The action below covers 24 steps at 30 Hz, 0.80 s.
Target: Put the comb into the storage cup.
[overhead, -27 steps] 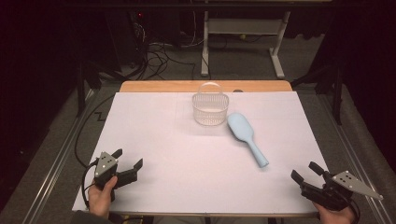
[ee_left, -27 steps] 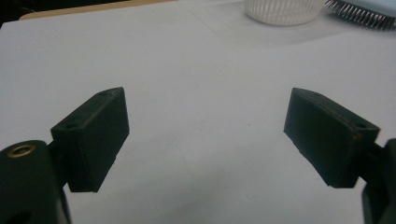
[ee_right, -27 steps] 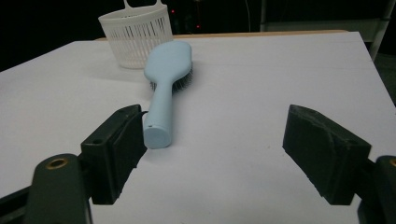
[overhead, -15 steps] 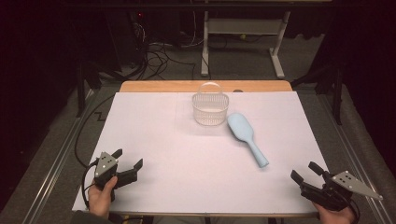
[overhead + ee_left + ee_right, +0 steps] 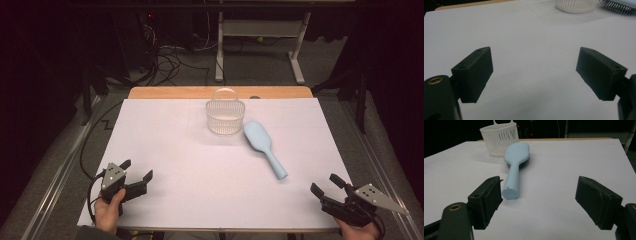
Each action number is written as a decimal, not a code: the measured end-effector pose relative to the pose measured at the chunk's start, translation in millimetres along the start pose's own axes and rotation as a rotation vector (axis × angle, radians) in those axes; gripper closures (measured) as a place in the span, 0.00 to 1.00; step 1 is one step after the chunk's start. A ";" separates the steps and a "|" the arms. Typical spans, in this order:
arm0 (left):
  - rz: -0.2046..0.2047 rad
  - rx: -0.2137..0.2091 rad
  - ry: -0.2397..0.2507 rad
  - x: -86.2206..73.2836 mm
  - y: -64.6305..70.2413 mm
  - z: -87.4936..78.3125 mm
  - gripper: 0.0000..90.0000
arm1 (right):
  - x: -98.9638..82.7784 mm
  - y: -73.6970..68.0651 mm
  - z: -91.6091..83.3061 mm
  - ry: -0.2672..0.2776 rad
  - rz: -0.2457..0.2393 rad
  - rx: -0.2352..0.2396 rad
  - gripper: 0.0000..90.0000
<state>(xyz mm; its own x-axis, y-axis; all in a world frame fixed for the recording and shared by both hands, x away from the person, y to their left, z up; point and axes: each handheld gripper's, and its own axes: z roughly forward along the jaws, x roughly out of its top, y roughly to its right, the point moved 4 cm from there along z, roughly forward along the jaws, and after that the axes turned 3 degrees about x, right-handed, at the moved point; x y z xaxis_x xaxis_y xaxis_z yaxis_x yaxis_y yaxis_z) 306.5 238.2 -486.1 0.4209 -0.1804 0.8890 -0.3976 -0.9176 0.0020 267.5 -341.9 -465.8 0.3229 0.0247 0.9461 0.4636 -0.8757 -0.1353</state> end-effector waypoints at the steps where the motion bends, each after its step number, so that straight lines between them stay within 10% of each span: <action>1: 0.002 0.000 0.000 0.0 0.4 0.0 0.17 | 0.1 -0.1 -0.1 0.002 0.000 0.001 0.24; 24: 0.021 -0.009 0.000 0.8 5.1 0.8 0.17 | 3.9 -1.1 -0.2 0.027 -0.021 -0.011 0.25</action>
<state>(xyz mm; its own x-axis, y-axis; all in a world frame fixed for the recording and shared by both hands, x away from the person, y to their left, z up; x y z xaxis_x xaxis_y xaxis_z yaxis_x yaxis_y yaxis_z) 305.5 233.1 -485.8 0.4127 -0.1994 0.8888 -0.4132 -0.9106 -0.0124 268.1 -341.0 -461.9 0.2909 0.0301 0.9563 0.4608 -0.8804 -0.1125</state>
